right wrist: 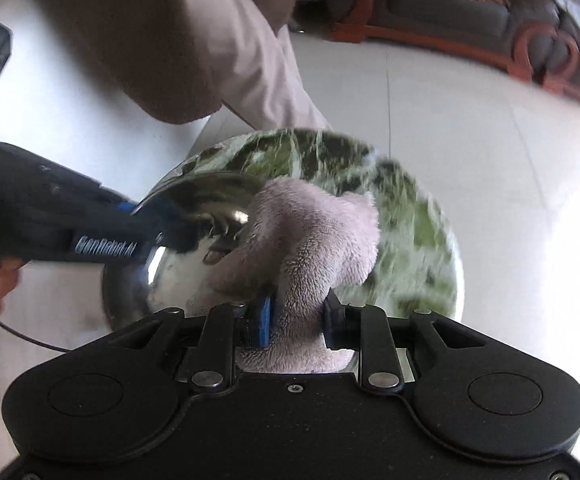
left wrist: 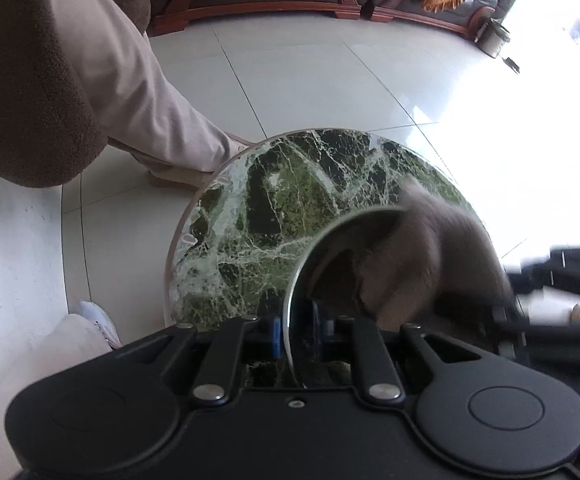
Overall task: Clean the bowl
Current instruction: 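Wipe the bowl bottom with the towel in the right gripper while the left gripper holds the rim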
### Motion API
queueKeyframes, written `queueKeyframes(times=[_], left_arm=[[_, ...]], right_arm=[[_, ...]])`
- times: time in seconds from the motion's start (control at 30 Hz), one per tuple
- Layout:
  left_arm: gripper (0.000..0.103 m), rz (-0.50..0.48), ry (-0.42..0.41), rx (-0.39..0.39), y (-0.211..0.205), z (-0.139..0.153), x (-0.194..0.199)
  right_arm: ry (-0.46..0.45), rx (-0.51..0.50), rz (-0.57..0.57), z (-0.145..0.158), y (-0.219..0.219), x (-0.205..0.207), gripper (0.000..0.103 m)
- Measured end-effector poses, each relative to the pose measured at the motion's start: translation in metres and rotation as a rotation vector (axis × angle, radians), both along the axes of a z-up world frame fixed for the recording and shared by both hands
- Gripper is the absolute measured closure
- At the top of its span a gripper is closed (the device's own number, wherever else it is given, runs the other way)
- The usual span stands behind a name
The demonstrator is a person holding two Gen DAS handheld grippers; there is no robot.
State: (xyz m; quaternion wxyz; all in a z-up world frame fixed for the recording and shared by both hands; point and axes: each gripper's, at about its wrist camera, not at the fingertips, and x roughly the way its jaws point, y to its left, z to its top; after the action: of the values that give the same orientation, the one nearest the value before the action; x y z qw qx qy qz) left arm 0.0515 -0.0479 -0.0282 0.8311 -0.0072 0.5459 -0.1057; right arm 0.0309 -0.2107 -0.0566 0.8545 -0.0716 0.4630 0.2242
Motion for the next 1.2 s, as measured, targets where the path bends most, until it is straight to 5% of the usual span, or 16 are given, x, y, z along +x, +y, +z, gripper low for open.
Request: queueKeyframes(times=[0.17,0.33,0.53,0.7,0.97,1.2], left_arm=[[0.089,0.021,-0.004,-0.002,-0.001,0.000,-0.003],[0.089,0.027,-0.013,-0.002,-0.004,0.000,-0.003],[0.088,-0.008,-0.006,0.022,-0.006,-0.001,-0.001],[0.088,0.039,-0.018,0.009,-0.005,-0.002,-0.006],[0.087,0.066,-0.030,-0.022,-0.002,0.000,-0.006],[0.088,0.006,-0.055,-0.025,-0.001,0.009,0.006]], right_arm=[[0.005,0.044,-0.015,-0.001,-0.001,0.021,0.080],[0.053,0.056,-0.101,-0.013,-0.013,-0.012,0.079],[-0.016,-0.015,-0.037,0.000,0.003,0.003,0.079],[0.006,0.051,-0.083,-0.002,-0.003,0.011,0.079],[0.112,0.231,-0.305,-0.014,-0.031,-0.039,0.078],[0.082,0.180,-0.229,-0.016,-0.022,-0.027,0.078]])
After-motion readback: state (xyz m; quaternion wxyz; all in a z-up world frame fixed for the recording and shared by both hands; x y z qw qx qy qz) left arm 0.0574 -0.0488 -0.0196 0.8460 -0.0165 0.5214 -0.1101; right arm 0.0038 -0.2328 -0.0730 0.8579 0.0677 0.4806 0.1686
